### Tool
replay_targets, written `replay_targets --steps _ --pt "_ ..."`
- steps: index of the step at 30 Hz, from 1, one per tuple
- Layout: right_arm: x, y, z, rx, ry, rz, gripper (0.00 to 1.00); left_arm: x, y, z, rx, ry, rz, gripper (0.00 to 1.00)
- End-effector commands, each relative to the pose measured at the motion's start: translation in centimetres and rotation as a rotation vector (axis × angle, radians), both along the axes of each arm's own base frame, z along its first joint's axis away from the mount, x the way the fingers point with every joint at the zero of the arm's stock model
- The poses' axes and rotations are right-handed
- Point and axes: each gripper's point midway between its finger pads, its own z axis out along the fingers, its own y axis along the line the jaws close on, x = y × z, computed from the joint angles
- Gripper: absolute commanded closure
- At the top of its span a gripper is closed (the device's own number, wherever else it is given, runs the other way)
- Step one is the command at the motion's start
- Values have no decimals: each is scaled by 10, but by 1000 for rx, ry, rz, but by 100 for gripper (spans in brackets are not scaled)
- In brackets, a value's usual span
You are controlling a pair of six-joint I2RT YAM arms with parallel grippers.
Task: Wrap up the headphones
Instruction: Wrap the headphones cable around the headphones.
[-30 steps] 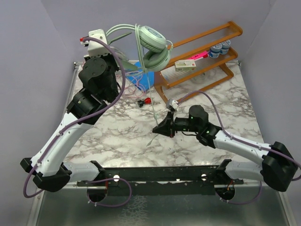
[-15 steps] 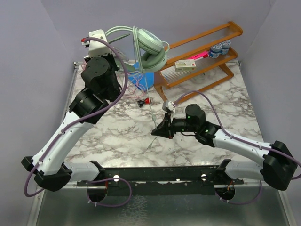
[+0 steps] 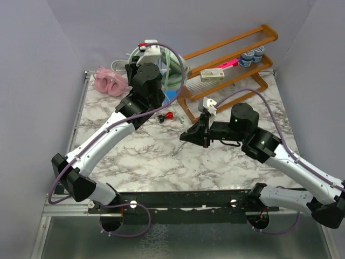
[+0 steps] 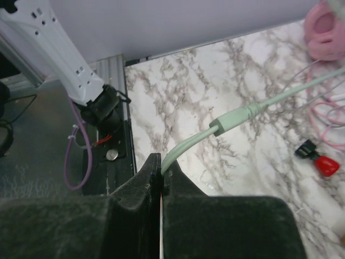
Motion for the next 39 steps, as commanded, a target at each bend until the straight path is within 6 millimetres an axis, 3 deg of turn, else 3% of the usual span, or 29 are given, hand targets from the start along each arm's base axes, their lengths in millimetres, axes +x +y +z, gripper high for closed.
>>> replay_targets --steps 1,6,8,12,17,27,31,36,37,39 --pt "19 -22 24 -113 -88 -144 99 -4 15 -2 68 12 90 100" --pt "56 -47 66 -168 -208 -365 99 -8 6 -26 137 82 -8 100" --pt "72 -56 72 -210 -239 -457 99 -11 -6 -38 167 127 -90 100" --pt "103 -72 71 -296 -286 -618 99 -23 -24 -61 235 177 -191 100" --pt "124 -83 64 -365 -334 -722 99 -41 -38 -74 269 216 -341 100" --pt "139 -93 66 -392 -435 -793 98 -92 -85 -90 164 272 -833 100" --pt "144 -91 58 -406 -437 -805 98 -118 -106 -84 104 264 -1034 100" --pt "143 -84 50 -365 -448 -783 97 -136 -111 -67 47 225 -1135 100" --pt "142 -83 49 -350 -453 -778 96 -139 -112 -64 36 222 -1148 100" --pt "138 -81 46 -322 -456 -760 83 -143 -112 -55 8 214 -1162 100"
